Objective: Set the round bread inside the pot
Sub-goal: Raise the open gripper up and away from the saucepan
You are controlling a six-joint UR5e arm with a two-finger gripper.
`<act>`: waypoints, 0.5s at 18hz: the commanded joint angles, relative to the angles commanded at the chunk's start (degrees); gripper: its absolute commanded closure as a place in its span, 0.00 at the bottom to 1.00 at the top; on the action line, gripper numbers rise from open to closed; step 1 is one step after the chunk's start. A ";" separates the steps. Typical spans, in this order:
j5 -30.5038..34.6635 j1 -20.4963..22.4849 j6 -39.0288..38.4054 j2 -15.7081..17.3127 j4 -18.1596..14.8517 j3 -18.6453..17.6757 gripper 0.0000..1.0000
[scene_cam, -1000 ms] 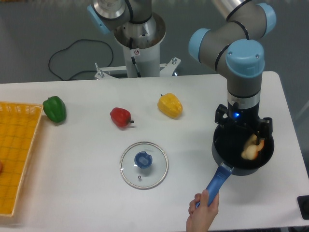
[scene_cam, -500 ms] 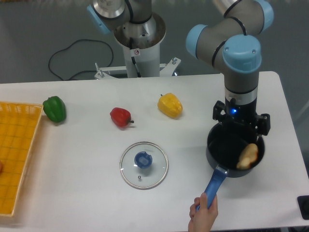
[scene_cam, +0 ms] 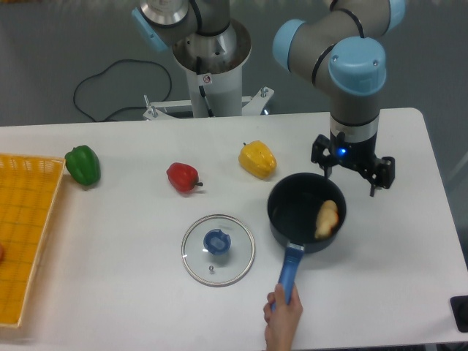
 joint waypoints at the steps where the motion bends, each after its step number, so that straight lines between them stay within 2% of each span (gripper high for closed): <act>1: 0.09 0.00 0.09 0.00 -0.18 -0.35 0.00; 5: 0.09 0.35 7.88 -0.17 -3.69 -0.62 0.00; 9: -0.09 1.14 15.38 -0.61 -4.05 -1.14 0.00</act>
